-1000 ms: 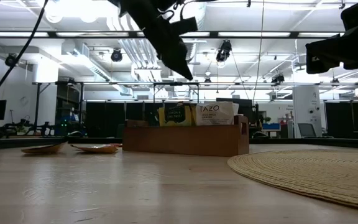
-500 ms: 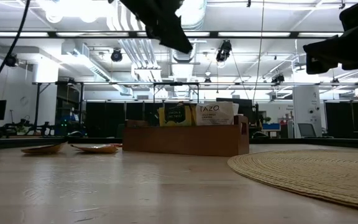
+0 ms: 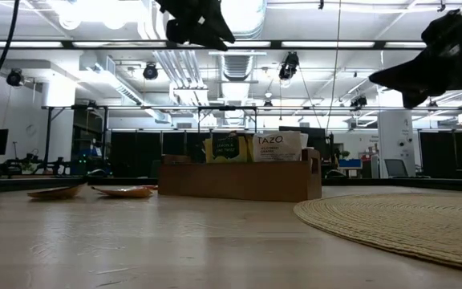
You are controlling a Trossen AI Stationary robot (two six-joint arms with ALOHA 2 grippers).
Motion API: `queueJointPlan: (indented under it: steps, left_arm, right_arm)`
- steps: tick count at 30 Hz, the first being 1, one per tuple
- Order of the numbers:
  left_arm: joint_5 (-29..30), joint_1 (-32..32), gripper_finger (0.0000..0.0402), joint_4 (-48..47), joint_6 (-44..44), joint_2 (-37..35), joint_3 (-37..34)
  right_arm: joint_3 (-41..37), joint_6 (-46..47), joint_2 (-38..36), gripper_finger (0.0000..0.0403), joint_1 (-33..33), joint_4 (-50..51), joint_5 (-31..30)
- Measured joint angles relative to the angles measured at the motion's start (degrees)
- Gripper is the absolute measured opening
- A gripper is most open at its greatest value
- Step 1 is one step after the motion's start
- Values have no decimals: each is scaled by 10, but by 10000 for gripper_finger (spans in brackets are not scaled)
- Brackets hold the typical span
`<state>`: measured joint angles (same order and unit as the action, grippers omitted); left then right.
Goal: Pick & Place Tea
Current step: Put the yellow tea bag into the middle section of the wooden organizer
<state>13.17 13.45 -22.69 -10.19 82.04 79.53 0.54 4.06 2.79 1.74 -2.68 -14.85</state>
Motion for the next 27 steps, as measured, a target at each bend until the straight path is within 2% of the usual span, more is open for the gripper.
queueJointPlan:
  steps: [3,14,17,19,22,24,25,27]
  left_arm:
    - [3,4,153,-2,0,3,0]
    - [3,14,153,-4,33,7,-1]
    - [3,15,153,-4,41,7,0]
    - [3,15,153,-4,41,8,-1]
    - [2,15,153,-3,41,8,-1]
    - [2,15,153,-3,41,8,-1]
    - [2,15,153,-3,41,8,-1]
    - [2,15,153,-3,38,8,-1]
  right_arm:
    - [0,-11,0,8,0,-4,-36]
    - [0,-6,0,9,0,-21,-33]
    - [0,97,0,8,0,-76,-30]
    - [0,186,1,8,0,-120,-70]
    - [0,324,4,9,0,-172,-190]
    - [0,381,3,9,0,-187,-261]
    - [0,401,4,9,-1,-186,-285]
    - [0,425,5,9,0,-183,-290]
